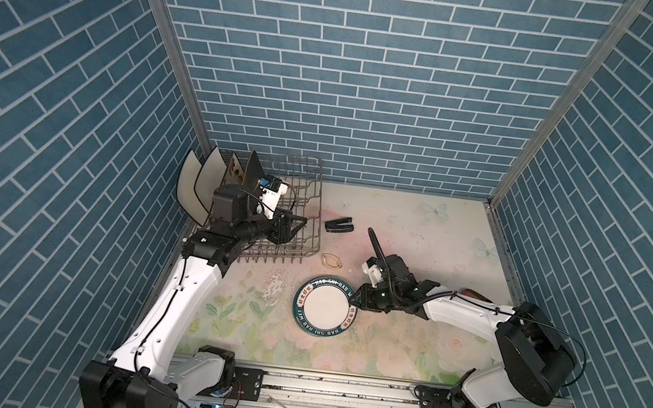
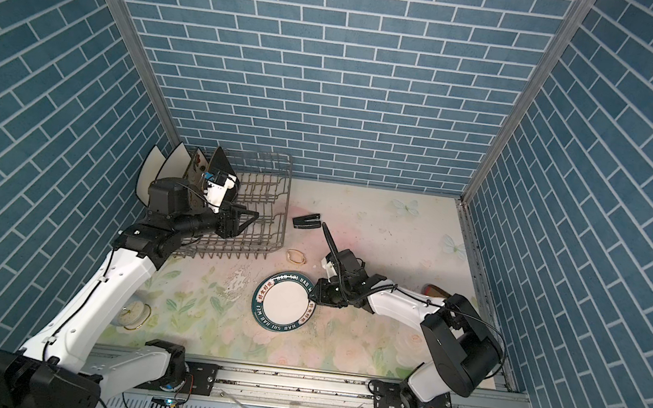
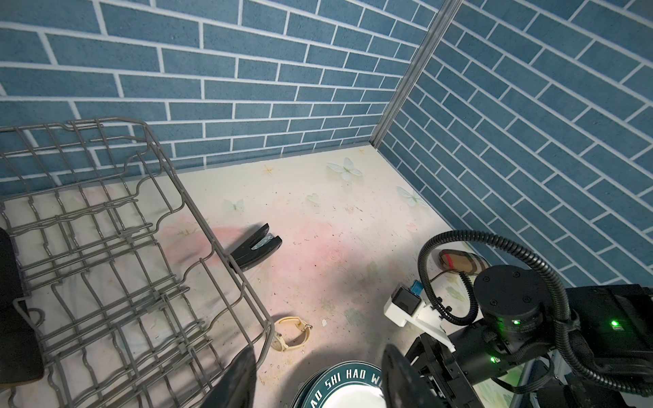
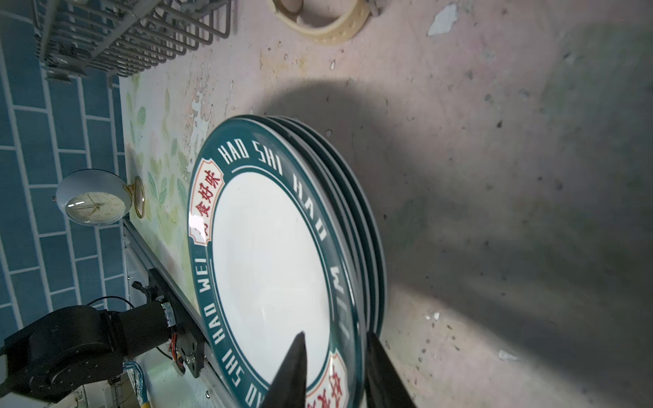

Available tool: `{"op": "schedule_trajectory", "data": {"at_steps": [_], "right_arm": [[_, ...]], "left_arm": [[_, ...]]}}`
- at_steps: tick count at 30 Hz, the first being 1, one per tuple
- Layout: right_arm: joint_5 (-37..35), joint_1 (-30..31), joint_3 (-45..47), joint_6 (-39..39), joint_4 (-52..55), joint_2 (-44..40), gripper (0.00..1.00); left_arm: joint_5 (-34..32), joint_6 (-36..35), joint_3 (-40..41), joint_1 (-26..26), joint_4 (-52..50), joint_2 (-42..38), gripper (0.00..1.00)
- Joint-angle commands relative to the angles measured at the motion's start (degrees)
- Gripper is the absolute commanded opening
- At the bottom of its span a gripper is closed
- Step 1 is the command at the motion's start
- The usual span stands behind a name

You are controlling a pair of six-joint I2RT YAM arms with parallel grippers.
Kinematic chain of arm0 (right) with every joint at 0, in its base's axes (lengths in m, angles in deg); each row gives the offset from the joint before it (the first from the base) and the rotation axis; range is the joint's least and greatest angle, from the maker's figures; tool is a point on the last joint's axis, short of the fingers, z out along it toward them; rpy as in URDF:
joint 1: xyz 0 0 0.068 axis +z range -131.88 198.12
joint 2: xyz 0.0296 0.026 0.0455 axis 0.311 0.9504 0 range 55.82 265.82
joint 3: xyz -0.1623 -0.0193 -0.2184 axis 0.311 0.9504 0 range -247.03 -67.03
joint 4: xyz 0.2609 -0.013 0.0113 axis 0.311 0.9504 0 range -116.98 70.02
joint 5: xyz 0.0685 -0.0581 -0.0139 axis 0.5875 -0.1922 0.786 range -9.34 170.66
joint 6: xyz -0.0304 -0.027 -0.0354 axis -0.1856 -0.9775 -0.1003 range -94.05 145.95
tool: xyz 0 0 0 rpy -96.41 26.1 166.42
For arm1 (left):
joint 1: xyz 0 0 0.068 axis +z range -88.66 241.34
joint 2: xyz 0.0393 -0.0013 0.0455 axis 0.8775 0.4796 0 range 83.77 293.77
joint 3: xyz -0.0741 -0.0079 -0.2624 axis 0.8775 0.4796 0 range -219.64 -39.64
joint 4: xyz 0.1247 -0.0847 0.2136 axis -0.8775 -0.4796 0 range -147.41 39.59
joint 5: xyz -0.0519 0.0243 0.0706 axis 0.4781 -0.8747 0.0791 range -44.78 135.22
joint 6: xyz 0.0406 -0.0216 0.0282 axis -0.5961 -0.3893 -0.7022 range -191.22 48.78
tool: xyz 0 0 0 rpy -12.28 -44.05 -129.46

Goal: Unload the plates from the dish rack
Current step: Place a plate on the plates, then pick up a plate from the dish rack.

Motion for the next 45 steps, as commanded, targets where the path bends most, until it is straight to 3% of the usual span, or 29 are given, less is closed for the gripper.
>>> {"op": "schedule_trajectory", "data": {"at_steps": [1,11,22,34,38,45], "right_arm": [[-0.5,0.2,-2.3,-2.3,3.1,0.0,0.25],[-0.1,0.2,-3.1,-2.5,3.1,0.5,0.12],[-0.3,0.2,-4.2,-3.6,4.7,1.7,0.12],[-3.9,0.2,-9.2,-10.3,13.3,2.3,0.19],[-5.9,0.2,-10.6,-12.9,15.1,1.2,0.21],[-11.5,-0.7,-11.8,-19.5,17.9,-2.7,0.31]], "left_arm": [[0.3,-0.2,0.5,0.3,0.2,-1.3,0.58],[0.2,-0.2,0.5,0.3,0.2,-1.3,0.58],[-2.4,-1.7,-0.3,0.3,-1.7,-1.1,0.58],[-26.2,-7.8,-8.3,0.3,-12.6,-0.3,0.58],[-34.4,-8.8,-13.4,0.3,-16.0,2.4,0.58],[-43.0,-11.5,-24.1,0.3,-20.3,10.2,0.59]]}}
